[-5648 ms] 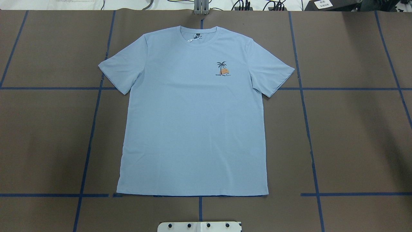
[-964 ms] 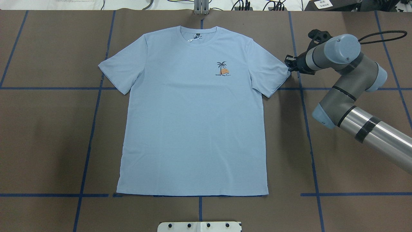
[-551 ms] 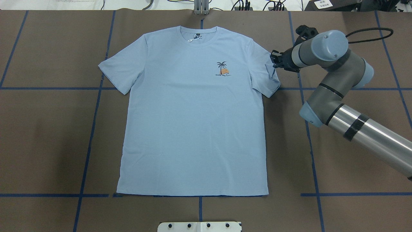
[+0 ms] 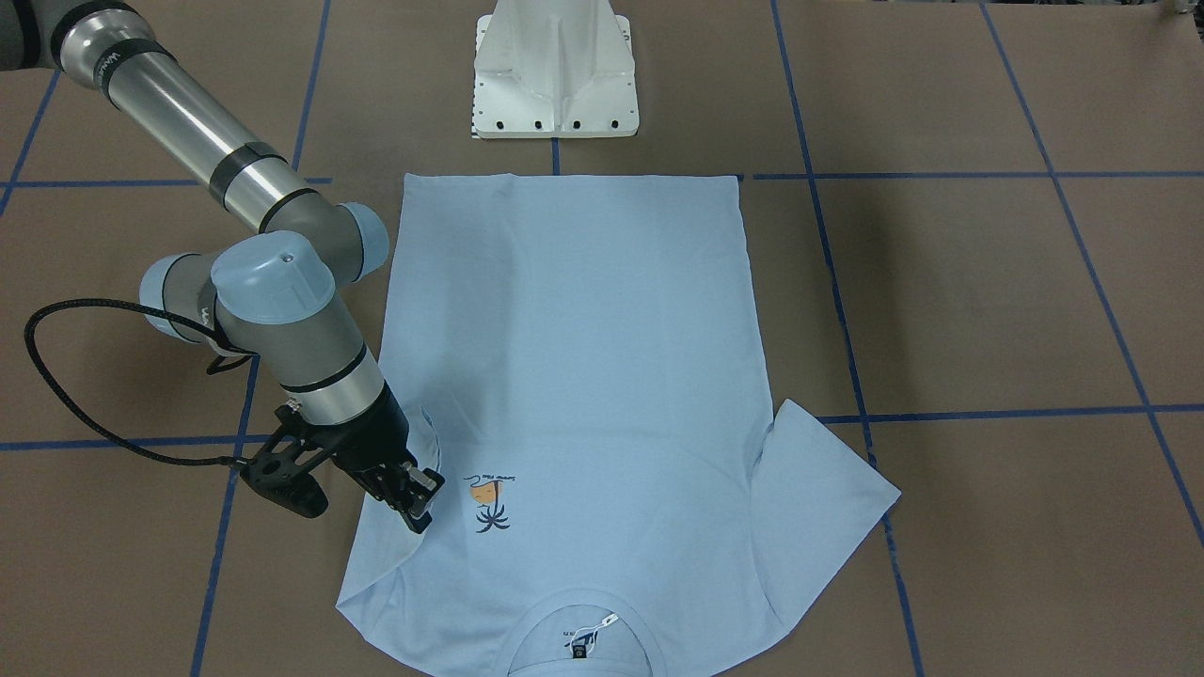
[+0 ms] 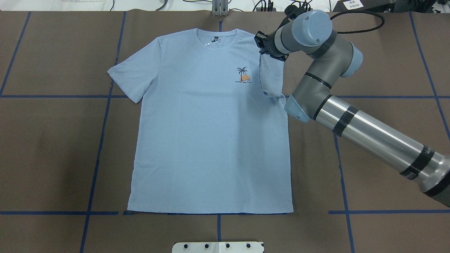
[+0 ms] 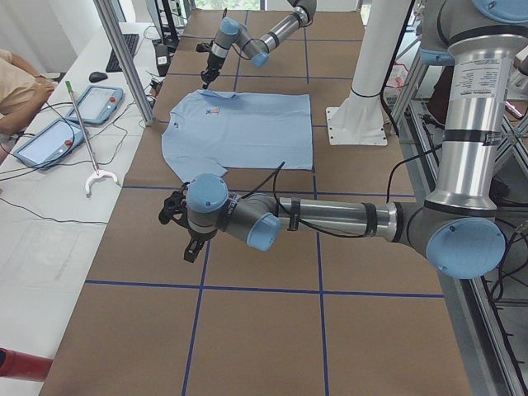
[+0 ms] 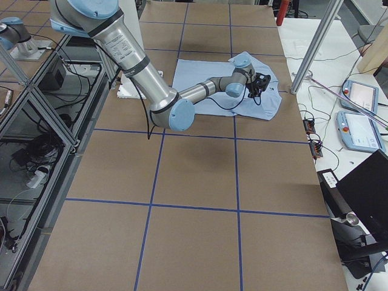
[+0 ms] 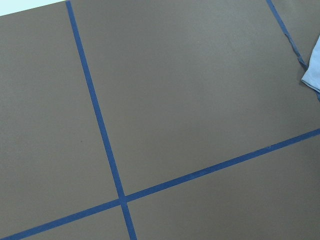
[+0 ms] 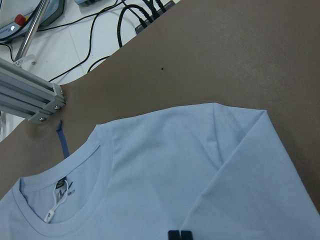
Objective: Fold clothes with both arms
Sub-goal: 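Fold the sleeve inward onto the shirt body with the right gripper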
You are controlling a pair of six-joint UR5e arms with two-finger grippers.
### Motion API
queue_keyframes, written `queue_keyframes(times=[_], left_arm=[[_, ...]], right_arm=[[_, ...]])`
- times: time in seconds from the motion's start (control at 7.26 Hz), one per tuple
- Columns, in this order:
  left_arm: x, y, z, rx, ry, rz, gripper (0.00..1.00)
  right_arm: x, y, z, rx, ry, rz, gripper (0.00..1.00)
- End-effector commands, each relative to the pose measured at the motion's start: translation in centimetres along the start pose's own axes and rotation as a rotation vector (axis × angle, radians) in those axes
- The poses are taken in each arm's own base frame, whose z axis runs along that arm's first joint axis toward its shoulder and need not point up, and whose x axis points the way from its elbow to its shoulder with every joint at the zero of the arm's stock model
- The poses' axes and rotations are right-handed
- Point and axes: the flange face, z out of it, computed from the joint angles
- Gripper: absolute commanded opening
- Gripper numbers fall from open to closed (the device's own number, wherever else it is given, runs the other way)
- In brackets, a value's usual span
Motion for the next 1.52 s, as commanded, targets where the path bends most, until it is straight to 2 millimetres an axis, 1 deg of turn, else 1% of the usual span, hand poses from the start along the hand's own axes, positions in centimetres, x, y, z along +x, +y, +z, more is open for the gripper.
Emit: queue_keyframes(times=[0.0, 0.14, 0.28, 0.41, 0.55, 0.69, 0.83, 0.96, 1.1, 1.24, 1.38], left_arm=[[0.4, -0.4, -0.2, 0.006, 0.001, 0.008, 1.00], [1.1, -1.0, -0.4, 0.037, 0.003, 0.050, 1.00], [2.7, -1.9, 0.5, 0.064, 0.023, 0.016, 1.00], [7.2, -3.3, 3.3, 0.076, 0.078, -0.011, 1.00], [11.7, -4.3, 6.9, 0.055, 0.142, -0.042, 1.00], [15.5, -8.1, 11.0, 0.005, 0.182, -0.116, 1.00], [19.5, -11.8, 15.0, -0.044, 0.206, -0.148, 1.00], [21.5, -14.5, 16.7, -0.052, 0.208, -0.198, 1.00], [24.0, -15.7, 19.3, -0.025, 0.165, -0.201, 1.00], [26.1, -16.5, 22.3, 0.012, 0.110, -0.208, 0.98], [26.3, -16.4, 24.3, 0.021, 0.104, -0.209, 0.94]], right_arm=[[-1.6, 4.7, 2.4, 0.100, 0.001, -0.061, 1.00], [-2.3, 5.5, 2.0, 0.103, -0.013, -0.083, 1.00], [-3.0, 5.8, 0.8, 0.098, -0.040, -0.099, 1.00], [-2.9, 5.8, 0.0, 0.084, -0.051, -0.105, 1.00], [-1.5, 5.1, -1.6, 0.057, -0.065, -0.101, 1.00], [2.3, 3.0, -4.9, 0.039, -0.086, -0.091, 1.00], [5.6, 0.9, -7.9, 0.000, -0.103, -0.103, 1.00], [7.0, 0.7, -10.3, -0.025, -0.123, -0.114, 1.00], [9.8, 1.2, -13.1, -0.031, -0.138, -0.119, 1.00], [11.7, 1.4, -14.9, -0.043, -0.142, -0.120, 1.00], [12.2, 1.4, -15.9, -0.036, -0.151, -0.121, 1.00]])
